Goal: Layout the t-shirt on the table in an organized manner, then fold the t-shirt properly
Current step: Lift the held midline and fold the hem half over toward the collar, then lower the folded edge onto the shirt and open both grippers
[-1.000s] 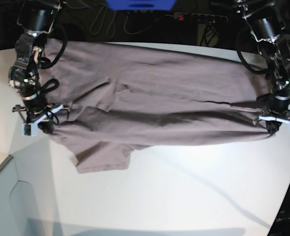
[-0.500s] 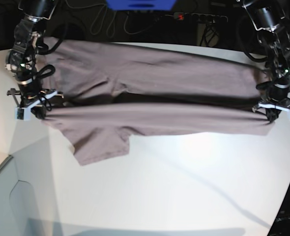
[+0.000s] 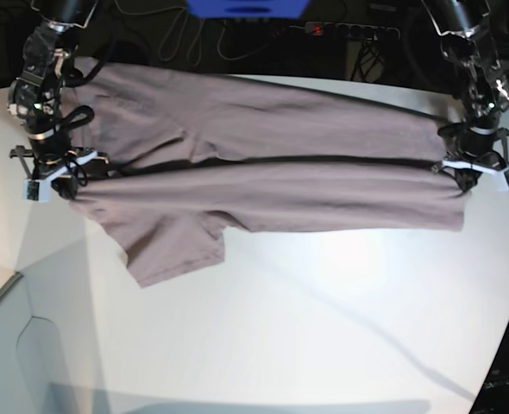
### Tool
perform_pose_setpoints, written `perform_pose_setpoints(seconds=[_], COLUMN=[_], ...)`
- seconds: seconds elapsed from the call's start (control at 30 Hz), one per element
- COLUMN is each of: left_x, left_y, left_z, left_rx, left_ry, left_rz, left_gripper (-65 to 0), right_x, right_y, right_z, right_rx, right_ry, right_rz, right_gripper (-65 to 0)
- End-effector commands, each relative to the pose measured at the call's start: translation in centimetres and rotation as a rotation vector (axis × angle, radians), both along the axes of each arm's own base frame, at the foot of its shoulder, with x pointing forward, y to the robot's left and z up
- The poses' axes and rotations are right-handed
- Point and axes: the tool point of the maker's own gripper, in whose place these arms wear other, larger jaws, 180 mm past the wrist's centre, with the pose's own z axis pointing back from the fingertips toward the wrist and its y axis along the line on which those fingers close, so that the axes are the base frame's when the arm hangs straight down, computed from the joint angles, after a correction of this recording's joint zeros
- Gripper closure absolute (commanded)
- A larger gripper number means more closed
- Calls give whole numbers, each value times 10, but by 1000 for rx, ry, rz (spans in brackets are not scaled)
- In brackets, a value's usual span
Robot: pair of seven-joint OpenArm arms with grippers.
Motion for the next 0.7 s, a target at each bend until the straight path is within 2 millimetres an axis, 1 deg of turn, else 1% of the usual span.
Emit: perform_pose_setpoints(seconds=[0.0,0.1,0.37,0.5,0.57,0.67], left_x=[5,1,-2,-1,-2,-2], left_y=[6,6,6,5,6,6], left_z=[11,7,8,8,8,8], left_rx=[14,12,17,17,18,18], left_ry=[-39,-26,-24,-24,-24,-24], left_rz=[4,5,1,-2,1,1], left_gripper=[0,0,0,-6,-40,-117], right_x=[8,7,1,1,1,2], right_y=[-5,-6,-3,-4,-4,-3], right_z=[14,12,-7,-8,-8,-8], right_rx=[-16,-16,15,15,15,16], right_ry=[-50,-46,-2,0,0,0], right_rz=[2,0,-6,-6,-6,-4], right_gripper=[0,0,0,0,0,0])
